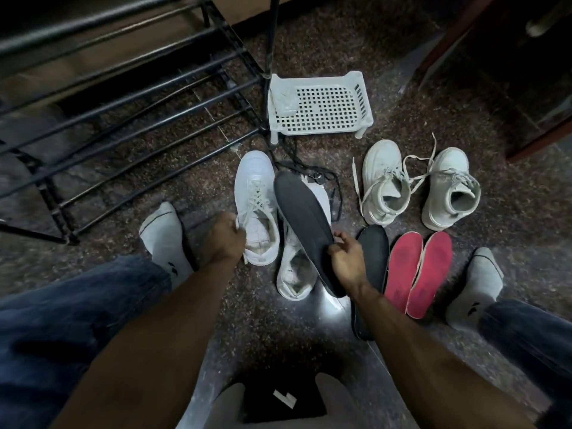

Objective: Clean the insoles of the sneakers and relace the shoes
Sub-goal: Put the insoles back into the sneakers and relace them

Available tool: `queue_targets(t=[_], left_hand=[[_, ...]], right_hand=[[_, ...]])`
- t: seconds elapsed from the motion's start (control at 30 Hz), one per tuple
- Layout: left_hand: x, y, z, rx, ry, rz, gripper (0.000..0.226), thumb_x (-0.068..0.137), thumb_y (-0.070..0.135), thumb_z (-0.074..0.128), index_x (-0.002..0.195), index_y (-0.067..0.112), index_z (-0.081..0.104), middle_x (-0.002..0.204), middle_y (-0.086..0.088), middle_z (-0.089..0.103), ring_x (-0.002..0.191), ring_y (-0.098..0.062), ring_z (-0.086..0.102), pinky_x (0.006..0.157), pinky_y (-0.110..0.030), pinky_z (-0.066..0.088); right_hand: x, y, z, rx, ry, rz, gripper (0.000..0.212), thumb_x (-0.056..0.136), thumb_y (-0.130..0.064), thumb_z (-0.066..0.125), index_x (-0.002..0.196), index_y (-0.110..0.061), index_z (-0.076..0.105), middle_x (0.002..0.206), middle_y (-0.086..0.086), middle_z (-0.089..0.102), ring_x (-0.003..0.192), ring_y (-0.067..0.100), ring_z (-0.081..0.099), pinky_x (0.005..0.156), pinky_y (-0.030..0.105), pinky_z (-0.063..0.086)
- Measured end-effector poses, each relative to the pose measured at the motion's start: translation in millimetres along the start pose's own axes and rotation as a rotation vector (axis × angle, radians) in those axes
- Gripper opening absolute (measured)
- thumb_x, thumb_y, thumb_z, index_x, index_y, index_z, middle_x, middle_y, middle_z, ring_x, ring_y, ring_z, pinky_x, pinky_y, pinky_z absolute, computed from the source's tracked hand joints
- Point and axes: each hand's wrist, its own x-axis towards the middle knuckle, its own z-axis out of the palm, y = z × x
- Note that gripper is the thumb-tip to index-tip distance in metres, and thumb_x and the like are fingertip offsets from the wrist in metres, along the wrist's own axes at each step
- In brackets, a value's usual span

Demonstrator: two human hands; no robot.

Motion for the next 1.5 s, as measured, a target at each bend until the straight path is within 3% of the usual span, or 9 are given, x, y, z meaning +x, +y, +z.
queue_targets(t=[0.13,0.27,0.4,0.5,0.7,0.93,1.17,1.33,1.5], left_hand=[[15.7,-7.9,-1.3,0.242,0.05,0.518,0.004,0.085,0.017,0.063,0.086,0.019,0.066,0.11,-0.009,0.053,0.1,-0.035,0.055,0.079,-0.042,0.047],[31.3,-1.5,5.6,0.567,-0.055,0.708,0.03,0.082,0.027,0.068,0.112,0.026,0.067,0.143,-0.006,0.042,0.128,-0.031,0.041,0.103,-0.045,0.037],[45.4,13.9,17.8,0.851,-0.101,0.616,0.054,0.087,0.039,0.063,0.135,0.023,0.045,0.159,-0.008,0.016,0.141,-0.031,0.024,0.11,-0.051,0.026],[47.7,22.9,29.4,0.876,-0.111,0.541,0.044,0.091,0.028,0.06,0.132,0.017,0.05,0.155,-0.011,0.019,0.132,-0.033,0.033,0.103,-0.05,0.036],[58.8,29.8,36.7,0.927,-0.134,0.538,0.024,0.088,0.011,0.061,0.111,0.008,0.062,0.124,-0.009,0.038,0.107,-0.032,0.047,0.057,-0.039,0.047],[65.3,47.2,24.9,0.953,-0.165,0.543,0.019,0.092,0.007,0.051,0.104,0.002,0.065,0.135,-0.012,0.034,0.109,-0.036,0.048,0.07,-0.045,0.048],[77.0,38.5,9.6,0.753,-0.235,0.634,0.025,0.087,0.022,0.057,0.099,0.004,0.069,0.136,-0.012,0.041,0.083,-0.041,0.062,0.078,-0.043,0.051],[78.9,39.8,-1.3,0.703,-0.477,0.715,0.04,0.066,0.031,0.04,0.073,0.005,0.069,0.113,-0.018,0.059,0.101,-0.036,0.061,0.084,-0.041,0.051],[55.2,55.9,-17.0,0.702,-0.421,0.522,0.017,0.078,0.014,0.054,0.061,0.011,0.051,0.091,-0.021,0.064,0.087,-0.037,0.063,0.072,-0.036,0.051]], right_hand=[[3.5,-26.6,18.5,-0.005,-0.025,-0.03,0.023,0.084,-0.007,0.056,0.101,-0.016,0.066,0.09,0.003,0.069,0.081,0.017,0.062,0.067,0.022,0.044],[4.5,-30.7,28.3,0.111,0.003,-0.019,0.017,0.085,-0.029,0.07,0.096,-0.019,0.061,0.087,-0.006,0.068,0.079,0.008,0.064,0.066,0.013,0.046],[9.5,-18.0,35.8,0.052,-0.011,0.023,0.073,0.055,-0.07,0.078,0.111,-0.029,0.056,0.101,-0.008,0.071,0.093,0.008,0.067,0.084,0.034,0.055],[13.0,-12.2,37.0,-0.062,-0.033,0.024,0.091,0.045,-0.078,0.078,0.12,-0.04,0.044,0.11,-0.014,0.067,0.101,0.009,0.064,0.087,0.039,0.055],[21.5,-9.2,36.6,-0.026,-0.055,0.031,0.075,0.057,-0.059,0.08,0.12,-0.038,0.045,0.105,-0.013,0.067,0.096,0.006,0.065,0.086,0.039,0.056],[19.9,-13.5,36.2,-0.012,-0.021,0.051,0.067,0.06,-0.059,0.076,0.116,-0.037,0.047,0.101,-0.011,0.068,0.09,0.006,0.066,0.082,0.039,0.057],[0.0,-21.5,34.9,-0.102,-0.007,0.04,0.067,0.062,-0.061,0.069,0.122,-0.037,0.049,0.105,-0.011,0.067,0.095,0.013,0.064,0.084,0.039,0.055],[-16.5,-28.3,28.3,-0.186,-0.006,0.032,0.067,0.066,-0.068,0.057,0.123,-0.033,0.052,0.107,-0.005,0.069,0.099,0.022,0.064,0.085,0.041,0.053],[-35.5,-29.6,6.0,-0.45,-0.049,-0.066,0.055,0.081,-0.06,0.055,0.128,-0.032,0.052,0.112,0.004,0.069,0.102,0.029,0.063,0.082,0.036,0.052]])
